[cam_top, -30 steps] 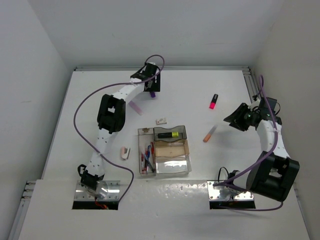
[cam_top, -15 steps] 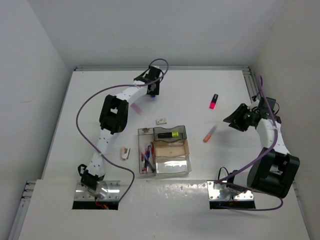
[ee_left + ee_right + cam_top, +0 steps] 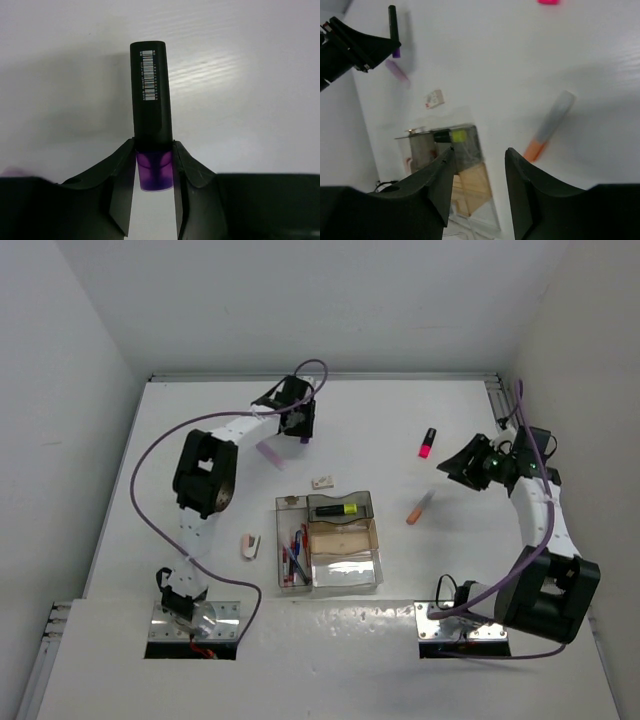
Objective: Sort the stationery into containers
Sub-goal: Grab a piece of stationery with the left arm, then pass the stationery from the left arm to the right
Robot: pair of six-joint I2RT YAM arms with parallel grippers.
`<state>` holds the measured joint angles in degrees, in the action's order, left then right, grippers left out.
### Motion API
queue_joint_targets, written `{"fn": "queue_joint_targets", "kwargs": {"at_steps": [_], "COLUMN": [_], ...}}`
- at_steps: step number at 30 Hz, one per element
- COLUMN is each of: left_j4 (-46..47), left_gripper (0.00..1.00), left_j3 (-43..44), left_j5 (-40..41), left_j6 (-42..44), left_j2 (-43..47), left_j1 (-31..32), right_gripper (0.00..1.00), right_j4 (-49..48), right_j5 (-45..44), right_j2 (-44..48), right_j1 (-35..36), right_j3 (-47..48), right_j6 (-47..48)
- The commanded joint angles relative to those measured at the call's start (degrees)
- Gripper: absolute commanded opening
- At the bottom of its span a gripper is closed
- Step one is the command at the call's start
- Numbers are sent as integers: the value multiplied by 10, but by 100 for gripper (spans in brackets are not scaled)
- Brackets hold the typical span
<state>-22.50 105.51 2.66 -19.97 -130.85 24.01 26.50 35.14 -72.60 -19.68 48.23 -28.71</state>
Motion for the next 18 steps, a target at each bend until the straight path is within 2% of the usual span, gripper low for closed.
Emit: {"fn": "queue_joint_targets", "kwargs": {"at_steps": [1,4,8,12,18], "left_j4": [115,127,133,124,110], "left_gripper": [1,1,0,0,0], "left_j3": [-35,-62,-89,-94,-101], "left_j5": [-92,-99,-117,-152,-175], "left_j6": [12,17,1,-26,-40], "left_j2": [162,243,321,350,382], "left_j1": [3,30,65,83,113], "right_gripper": [45,51,50,50,52], "right_j4": [-93,-139,-208,-286,-341], "right_j5": [77,75,74,54,28], "right_j2": [34,29,11,6,-4], "right_j1": [31,68,117,180,253], "right_j3": [39,96,168,196,232], "right_j6": [-57,-86,-172,-240,-268]}}
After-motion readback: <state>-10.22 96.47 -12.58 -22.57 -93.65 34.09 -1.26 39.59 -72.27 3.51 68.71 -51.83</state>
